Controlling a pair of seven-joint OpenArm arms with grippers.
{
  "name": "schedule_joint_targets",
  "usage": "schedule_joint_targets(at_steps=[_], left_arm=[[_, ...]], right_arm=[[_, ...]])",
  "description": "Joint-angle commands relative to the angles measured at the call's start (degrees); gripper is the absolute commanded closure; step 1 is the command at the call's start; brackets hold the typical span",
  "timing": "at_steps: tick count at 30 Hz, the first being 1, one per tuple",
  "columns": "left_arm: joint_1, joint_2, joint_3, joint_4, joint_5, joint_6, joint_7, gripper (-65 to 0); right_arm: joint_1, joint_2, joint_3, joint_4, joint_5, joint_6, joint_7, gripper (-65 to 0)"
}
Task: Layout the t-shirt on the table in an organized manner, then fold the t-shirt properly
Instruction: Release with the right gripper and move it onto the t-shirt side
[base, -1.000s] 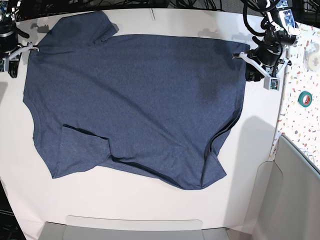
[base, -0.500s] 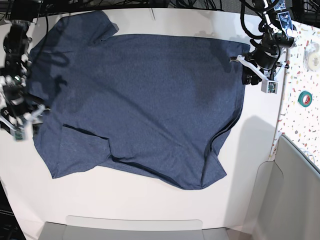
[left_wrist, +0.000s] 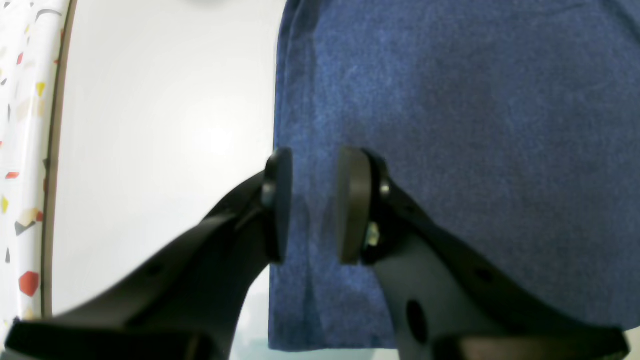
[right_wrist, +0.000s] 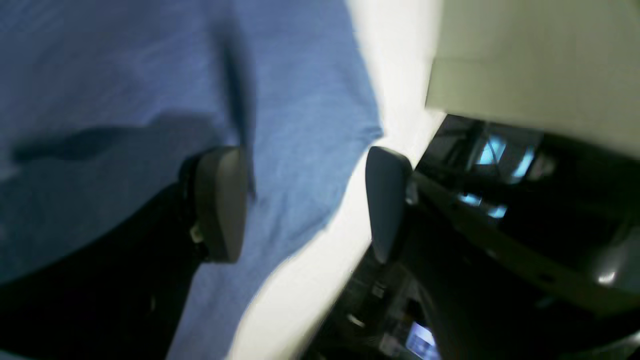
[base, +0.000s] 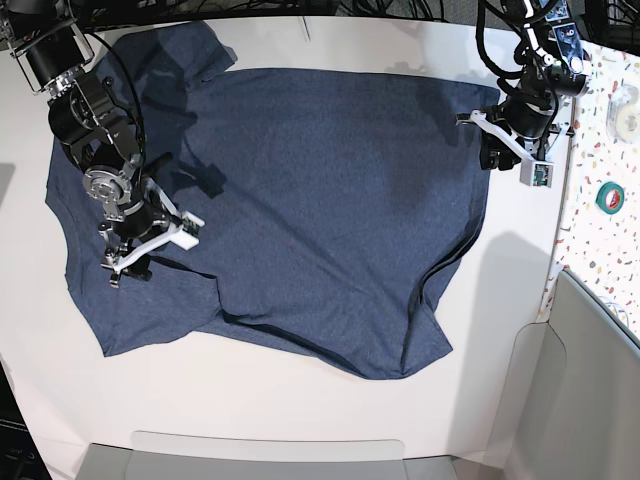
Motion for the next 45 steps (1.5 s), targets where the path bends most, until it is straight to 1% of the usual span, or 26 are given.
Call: schedule_joint_targets(at_steps=[1, 4, 9, 14, 21, 25, 34, 36, 38, 40, 42, 45], left_arm=[[-0.14, -0.38, -0.21, 0.94, -0.51, -0.09, -1.29, -15.7], [-0.14, -0.38, -0.21, 0.94, -0.51, -0.09, -1.29, -15.7], [-0.14, -0.38, -0.29, 0.94, -0.51, -0.09, -1.29, -15.7], [-0.14, -0.21, -0.29, 0.94, -0.51, -0.09, -1.29, -15.7], [-0.14, -0.38, -0.29, 0.94, -0.51, -0.09, -1.29, -15.7], [-0.14, -0.29, -0.29, 0.94, -0.51, -0.09, -1.29, -15.7], [-0.14, -0.29, -0.21, 0.94, -0.51, -0.09, -1.29, -15.6], [-0.05, -0.29, -0.21, 0.85, -0.51, -0.09, -1.29, -15.6], [0.04, -0.38, -0.21, 0.76, -0.51, -0.09, -1.38, -15.6], [0.12, -0.38, -0.21, 0.76, -0.51, -0.09, -1.38, -15.6], [0.12, -0.38, -0.21, 0.76, -0.51, -0.09, -1.38, -15.6], [0.21, -0.38, -0.21, 0.76, -0.51, -0.09, -1.38, -15.6]], right_arm=[[0.61, 1.15, 0.84, 0.48, -1.82, 0.42, -0.37, -36.9], [0.43, 1.41, 0.84, -1.72, -4.01, 0.51, -0.28, -36.9], [1.66, 1.85, 0.84, -6.11, -4.28, 0.33, -0.10, -36.9], [3.51, 0.18, 0.84, -10.51, -4.45, 0.33, 3.68, -36.9], [7.55, -2.28, 0.84, -17.28, -4.45, 0.33, 6.14, -36.9], [8.70, -2.45, 0.84, -19.12, -4.45, 0.33, 6.67, -36.8], [9.75, -2.45, 0.84, -19.30, -4.45, 0.33, 6.67, -36.2], [9.75, -2.45, 0.67, -19.30, -4.45, 0.33, 6.67, -31.9], [10.10, -2.45, 0.58, -19.39, -4.45, 0.60, 6.67, -24.8], [10.19, -2.45, 0.58, -19.56, -4.45, 0.69, 6.67, -19.2], [10.72, -2.45, 0.58, -20.09, -4.45, 0.69, 6.67, -17.3], [10.98, -2.45, 0.58, -20.97, -4.45, 0.69, 6.67, -18.6]])
